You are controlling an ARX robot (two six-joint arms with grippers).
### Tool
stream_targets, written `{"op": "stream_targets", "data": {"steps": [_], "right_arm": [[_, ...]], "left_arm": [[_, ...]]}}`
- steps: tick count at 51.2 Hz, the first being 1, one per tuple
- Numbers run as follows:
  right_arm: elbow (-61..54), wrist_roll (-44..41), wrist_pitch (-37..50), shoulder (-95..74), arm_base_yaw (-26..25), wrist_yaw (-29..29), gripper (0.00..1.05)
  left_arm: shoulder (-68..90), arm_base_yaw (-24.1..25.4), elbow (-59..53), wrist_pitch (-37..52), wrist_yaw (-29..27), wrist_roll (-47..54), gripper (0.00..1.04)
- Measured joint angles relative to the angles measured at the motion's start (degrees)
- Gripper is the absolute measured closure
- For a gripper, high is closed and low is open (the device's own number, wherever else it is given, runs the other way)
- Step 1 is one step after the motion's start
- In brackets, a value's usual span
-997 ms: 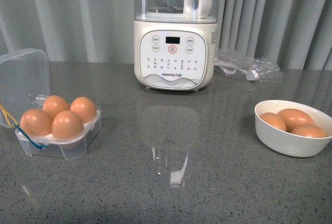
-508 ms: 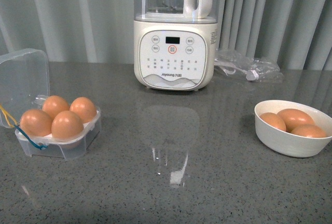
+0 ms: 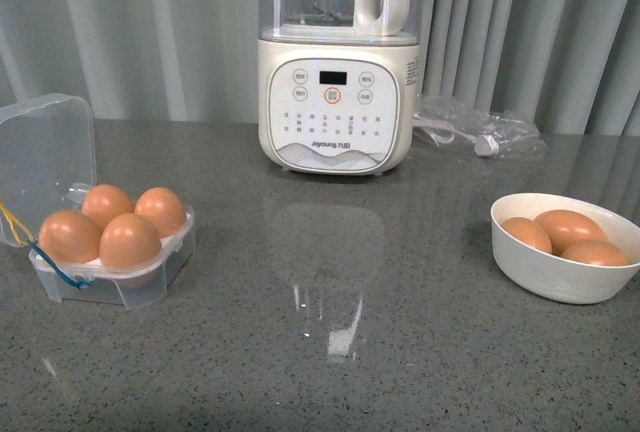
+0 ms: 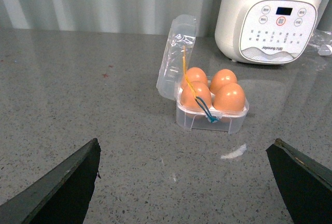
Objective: Put egg into box
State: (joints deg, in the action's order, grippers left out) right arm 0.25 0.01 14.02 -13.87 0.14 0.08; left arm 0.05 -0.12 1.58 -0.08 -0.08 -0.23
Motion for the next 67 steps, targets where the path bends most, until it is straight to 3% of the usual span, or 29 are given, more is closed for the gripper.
{"op": "stream_targets", "data": {"steps": [14, 20, 32, 36, 45, 59, 67], "right_arm": [[0.0, -0.02, -3.8, 3.82, 0.0, 0.0, 1.01], [0.02, -0.02, -13.64, 12.46, 0.0, -0.13, 1.01], [0.02, -0.07, -13.99, 13.6, 0.0, -0.13, 1.01], [0.02, -0.04, -13.99, 13.62, 0.0, -0.13, 0.91], [0.02, -0.04, -13.99, 13.62, 0.0, -0.13, 0.51], [0.02, 0.0, -13.99, 13.62, 0.0, -0.13, 0.05], [0.02, -0.02, -13.99, 13.62, 0.0, -0.13, 0.07]], "left_arm": [[0.0, 0.0, 0.0, 0.0, 0.0, 0.0, 0.07], [0.0, 0.0, 0.0, 0.0, 0.0, 0.0, 0.07], [0.02, 0.0, 0.0, 0.0, 0.0, 0.0, 0.07], [0.0, 0.0, 0.0, 0.02, 0.0, 0.0, 0.07], [0.0, 0.0, 0.0, 0.0, 0.02, 0.0, 0.07], [0.0, 0.0, 0.0, 0.0, 0.0, 0.0, 0.07], [0.0, 0.0, 0.0, 0.0, 0.02, 0.0, 0.07]]}}
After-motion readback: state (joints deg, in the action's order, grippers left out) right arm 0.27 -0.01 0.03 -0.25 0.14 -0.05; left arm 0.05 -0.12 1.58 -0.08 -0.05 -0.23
